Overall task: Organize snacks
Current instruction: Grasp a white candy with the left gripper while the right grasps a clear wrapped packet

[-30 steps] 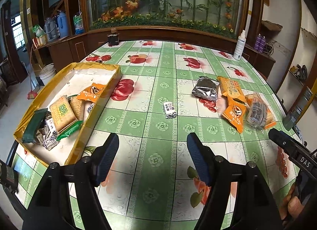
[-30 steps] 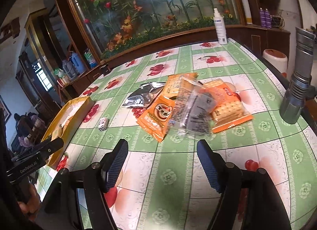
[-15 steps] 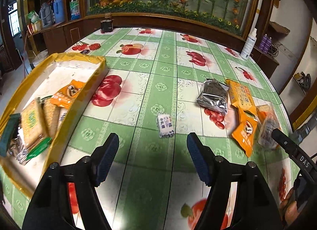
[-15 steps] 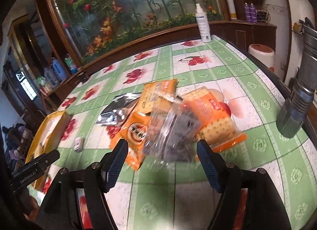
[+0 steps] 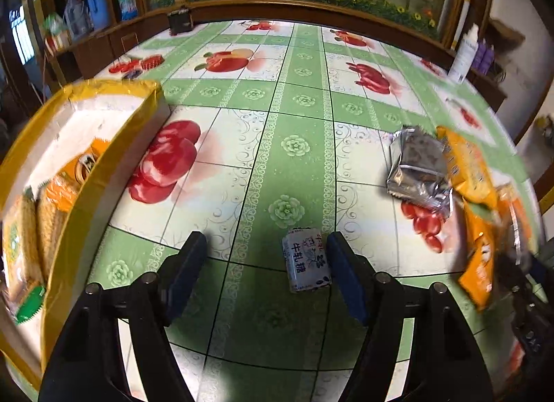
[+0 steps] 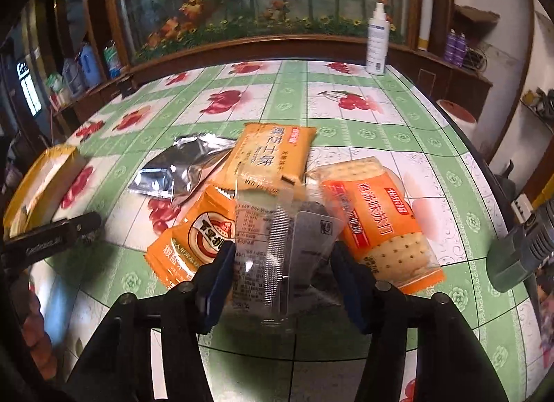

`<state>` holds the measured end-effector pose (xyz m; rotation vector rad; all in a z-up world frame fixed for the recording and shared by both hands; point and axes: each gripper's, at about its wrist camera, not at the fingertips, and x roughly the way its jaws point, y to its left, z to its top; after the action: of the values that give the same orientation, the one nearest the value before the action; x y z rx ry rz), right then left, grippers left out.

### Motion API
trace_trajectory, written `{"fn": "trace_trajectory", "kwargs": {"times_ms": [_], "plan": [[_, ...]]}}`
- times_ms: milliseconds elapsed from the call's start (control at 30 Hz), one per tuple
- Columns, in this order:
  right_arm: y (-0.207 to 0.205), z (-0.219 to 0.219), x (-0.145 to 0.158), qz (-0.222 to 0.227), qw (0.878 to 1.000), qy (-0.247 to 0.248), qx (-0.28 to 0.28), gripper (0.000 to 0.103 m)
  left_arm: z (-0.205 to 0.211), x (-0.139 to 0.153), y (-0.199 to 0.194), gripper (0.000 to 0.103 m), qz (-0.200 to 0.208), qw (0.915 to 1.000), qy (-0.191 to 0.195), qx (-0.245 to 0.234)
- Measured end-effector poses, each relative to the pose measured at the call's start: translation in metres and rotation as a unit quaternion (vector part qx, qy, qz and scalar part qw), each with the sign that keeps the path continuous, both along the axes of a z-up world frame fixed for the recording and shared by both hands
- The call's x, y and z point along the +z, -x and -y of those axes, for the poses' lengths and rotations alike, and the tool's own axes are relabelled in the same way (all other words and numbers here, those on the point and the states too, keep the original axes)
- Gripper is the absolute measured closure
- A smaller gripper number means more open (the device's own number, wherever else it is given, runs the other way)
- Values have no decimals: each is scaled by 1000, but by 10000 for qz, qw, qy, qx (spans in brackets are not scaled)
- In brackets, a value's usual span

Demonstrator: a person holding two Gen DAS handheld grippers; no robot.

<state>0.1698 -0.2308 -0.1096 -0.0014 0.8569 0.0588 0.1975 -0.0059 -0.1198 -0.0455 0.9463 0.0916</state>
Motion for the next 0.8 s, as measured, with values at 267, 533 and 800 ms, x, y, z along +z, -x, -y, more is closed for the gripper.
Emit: {"fn": "trace_trajectory", "kwargs": {"times_ms": [267,533,800], "plan": [[18,10,7,59,9979,-617,198,55,-13,8,19,87,51,9991,354,-229],[52,10,19,161,9883,-1411,550,55,-22,36,67,87,415,9991,98,-70],[79,-26,37,307,9835,-1474,1008,55,-32,63,105,86,779,9969,-80,105]]}}
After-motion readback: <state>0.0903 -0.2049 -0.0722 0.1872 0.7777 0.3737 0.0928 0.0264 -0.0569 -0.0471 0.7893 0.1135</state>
